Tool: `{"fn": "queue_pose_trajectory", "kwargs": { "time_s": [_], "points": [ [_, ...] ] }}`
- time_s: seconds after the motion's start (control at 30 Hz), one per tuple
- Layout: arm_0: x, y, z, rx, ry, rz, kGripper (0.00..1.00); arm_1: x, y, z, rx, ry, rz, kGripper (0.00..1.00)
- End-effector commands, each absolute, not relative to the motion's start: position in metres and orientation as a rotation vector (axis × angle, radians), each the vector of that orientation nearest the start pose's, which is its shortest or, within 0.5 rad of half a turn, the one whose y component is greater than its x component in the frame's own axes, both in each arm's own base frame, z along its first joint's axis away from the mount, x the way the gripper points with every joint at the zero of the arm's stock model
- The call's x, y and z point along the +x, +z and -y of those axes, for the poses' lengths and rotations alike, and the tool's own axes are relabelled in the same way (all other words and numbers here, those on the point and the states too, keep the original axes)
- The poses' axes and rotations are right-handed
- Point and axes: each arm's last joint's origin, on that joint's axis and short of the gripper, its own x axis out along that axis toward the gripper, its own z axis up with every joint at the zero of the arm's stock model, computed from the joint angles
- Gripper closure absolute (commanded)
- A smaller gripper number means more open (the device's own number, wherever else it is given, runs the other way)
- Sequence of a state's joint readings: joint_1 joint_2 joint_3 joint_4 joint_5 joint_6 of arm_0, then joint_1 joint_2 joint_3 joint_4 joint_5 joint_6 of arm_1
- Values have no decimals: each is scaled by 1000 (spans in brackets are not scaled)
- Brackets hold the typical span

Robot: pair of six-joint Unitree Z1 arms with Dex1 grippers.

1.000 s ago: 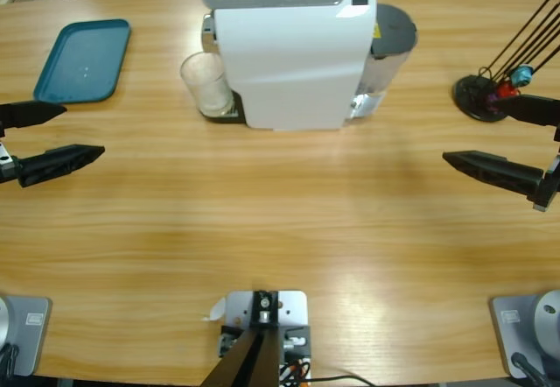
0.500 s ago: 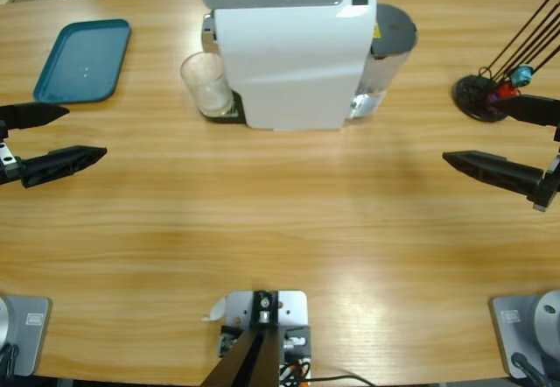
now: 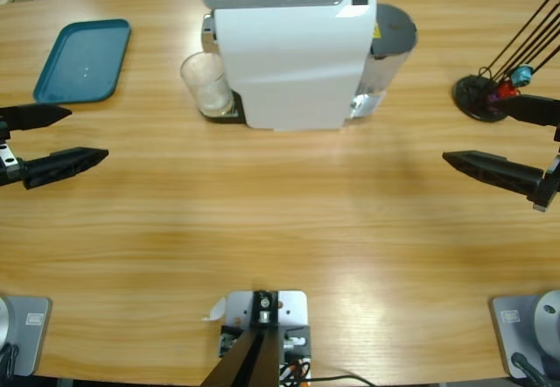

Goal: Pour coffee

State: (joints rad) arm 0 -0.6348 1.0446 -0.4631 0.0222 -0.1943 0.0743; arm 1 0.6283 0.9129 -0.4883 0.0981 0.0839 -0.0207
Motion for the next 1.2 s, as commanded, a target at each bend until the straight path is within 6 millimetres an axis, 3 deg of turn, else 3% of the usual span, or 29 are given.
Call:
{"fn": "queue_pose_trajectory", "kwargs": {
  "time_s": [0.03, 0.57, 0.83, 0.93, 1.2],
  "points": [
    [103, 251, 91, 221, -857, -637, 4, 89, 269, -72, -189, 723, -566, 0],
    [103, 262, 90, 210, -856, -586, 2, 94, 266, -76, -199, 720, -589, 0],
    [136, 278, 117, 189, -879, -576, 1, 92, 267, -74, -195, 723, -579, 0],
    [149, 268, 126, 215, -890, -576, 62, 93, 267, -75, -196, 722, -582, 0],
    [183, 230, 154, 265, -929, -609, 46, 92, 268, -74, -194, 723, -574, 0]
  ]
}}
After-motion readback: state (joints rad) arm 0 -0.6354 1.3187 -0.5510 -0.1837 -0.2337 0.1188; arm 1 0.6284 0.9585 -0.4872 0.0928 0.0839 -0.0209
